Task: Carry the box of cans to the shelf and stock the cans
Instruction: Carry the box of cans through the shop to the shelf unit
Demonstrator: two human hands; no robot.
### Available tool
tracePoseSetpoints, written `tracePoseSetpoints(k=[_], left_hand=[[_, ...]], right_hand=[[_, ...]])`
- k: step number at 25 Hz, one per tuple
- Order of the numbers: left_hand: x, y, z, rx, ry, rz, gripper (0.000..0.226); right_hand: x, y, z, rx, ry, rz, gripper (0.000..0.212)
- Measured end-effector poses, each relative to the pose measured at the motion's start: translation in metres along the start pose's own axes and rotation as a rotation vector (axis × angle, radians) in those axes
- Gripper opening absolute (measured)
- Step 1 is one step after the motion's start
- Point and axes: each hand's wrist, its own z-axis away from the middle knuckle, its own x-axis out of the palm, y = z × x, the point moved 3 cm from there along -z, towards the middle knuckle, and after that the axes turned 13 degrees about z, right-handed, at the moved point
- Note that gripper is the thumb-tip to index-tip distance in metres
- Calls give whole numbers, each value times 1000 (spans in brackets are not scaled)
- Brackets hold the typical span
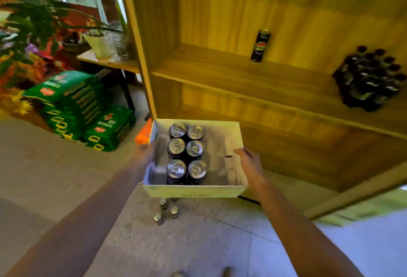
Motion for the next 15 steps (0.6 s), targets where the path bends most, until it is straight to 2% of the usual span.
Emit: tracePoseSetpoints(k=[5,9,15], left_hand=[[63,-14,-16,-64,-205,-123,39],[100,-46,-18,-111,-273,-204,53],[135,-135,-50,-124,-257,-322,35]], right_hand=[[-41,45,19,95,167,-98,33],[-63,84,25,195,234,-135,29],[-59,173,3,236,274,-97,21]])
